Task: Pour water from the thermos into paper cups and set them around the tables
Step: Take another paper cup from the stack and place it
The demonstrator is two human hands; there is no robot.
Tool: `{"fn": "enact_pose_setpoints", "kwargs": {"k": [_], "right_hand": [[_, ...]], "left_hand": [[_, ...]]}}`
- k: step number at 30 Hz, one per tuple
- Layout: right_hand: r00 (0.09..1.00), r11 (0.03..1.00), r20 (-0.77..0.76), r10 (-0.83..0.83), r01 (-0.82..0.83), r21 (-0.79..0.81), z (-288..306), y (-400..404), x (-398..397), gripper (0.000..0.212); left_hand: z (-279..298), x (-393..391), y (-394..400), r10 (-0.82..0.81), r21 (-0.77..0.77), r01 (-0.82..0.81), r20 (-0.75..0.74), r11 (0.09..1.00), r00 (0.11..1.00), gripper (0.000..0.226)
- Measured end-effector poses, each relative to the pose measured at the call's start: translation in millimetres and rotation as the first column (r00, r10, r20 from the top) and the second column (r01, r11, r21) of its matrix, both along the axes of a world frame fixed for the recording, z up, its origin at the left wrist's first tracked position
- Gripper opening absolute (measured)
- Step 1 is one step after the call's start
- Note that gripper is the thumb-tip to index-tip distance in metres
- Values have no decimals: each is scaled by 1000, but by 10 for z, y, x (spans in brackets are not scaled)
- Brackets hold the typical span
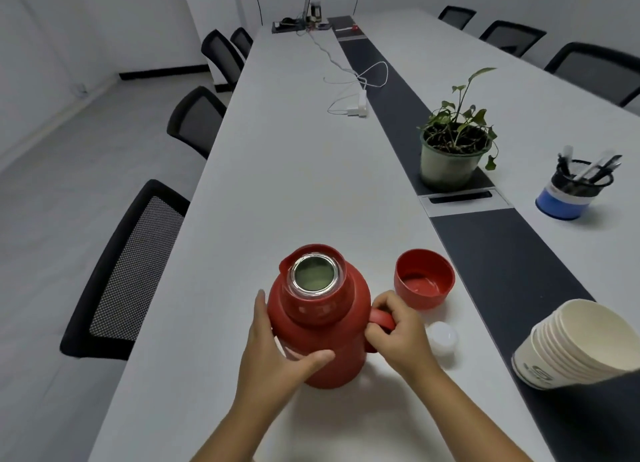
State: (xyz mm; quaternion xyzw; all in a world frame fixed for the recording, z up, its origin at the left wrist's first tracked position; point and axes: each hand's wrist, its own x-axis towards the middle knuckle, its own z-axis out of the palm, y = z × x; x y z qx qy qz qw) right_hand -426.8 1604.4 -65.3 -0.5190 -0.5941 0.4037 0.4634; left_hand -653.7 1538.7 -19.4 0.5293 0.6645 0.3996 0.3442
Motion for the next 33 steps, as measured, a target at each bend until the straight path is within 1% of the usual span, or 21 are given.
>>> {"fn": "enact_pose_setpoints", "kwargs": {"k": [1,2,4,8,13,17,19,21,23,25,27,29,31,33], "right_hand": [[998,1000,54,8,-9,25,-8,71,-31,22],[995,999,97,19,-24,44,-20,153,-61,20],[988,997,149,43,-53,62,-47,321,-114,16],[971,994,217,97,-104,21,-53,588,-237,8],[967,992,227,119,-124,6,-73,679,-309,12],[962,994,254,98,-106,17,-54,608,-263,16],[968,994,245,45,-68,86,-63,470,-118,21],[982,988,175,-66,39,149,-15,227,164,29],[975,972,153,-160,129,199,115,-80,538,22],[952,937,190,-241,177,301,265,-411,969,19],[911,885,253,-325,199,421,363,-702,1427,19],[858,845,310,-410,230,482,417,-900,1908,23],[806,855,384,-450,265,447,406,-1004,2369,27],[785,906,472,-402,268,326,310,-1016,2774,33]], "left_hand": [[2,-52,65,-1,7,1,-11,1000,1000,146],[4,-103,134,-12,24,13,-19,1000,1000,139],[26,-195,261,-28,55,30,-36,998,999,128],[45,-324,464,-13,65,14,-22,998,1000,116],[-34,-386,549,13,90,-11,-25,996,1000,101],[-211,-246,459,151,91,-141,-118,986,982,101],[-262,-111,354,197,82,-186,-170,979,966,96],[-301,71,197,200,121,-178,-200,976,959,84],[-368,292,44,129,194,-85,-226,977,966,72],[-447,572,-68,13,232,46,-245,972,970,63],[-465,927,-140,-89,223,142,-230,965,969,57],[-426,1326,-191,-176,218,219,-200,951,964,52],[-417,1720,-256,-238,206,268,-157,941,958,49],[-449,2082,-332,-272,164,288,-114,943,956,48]]}}
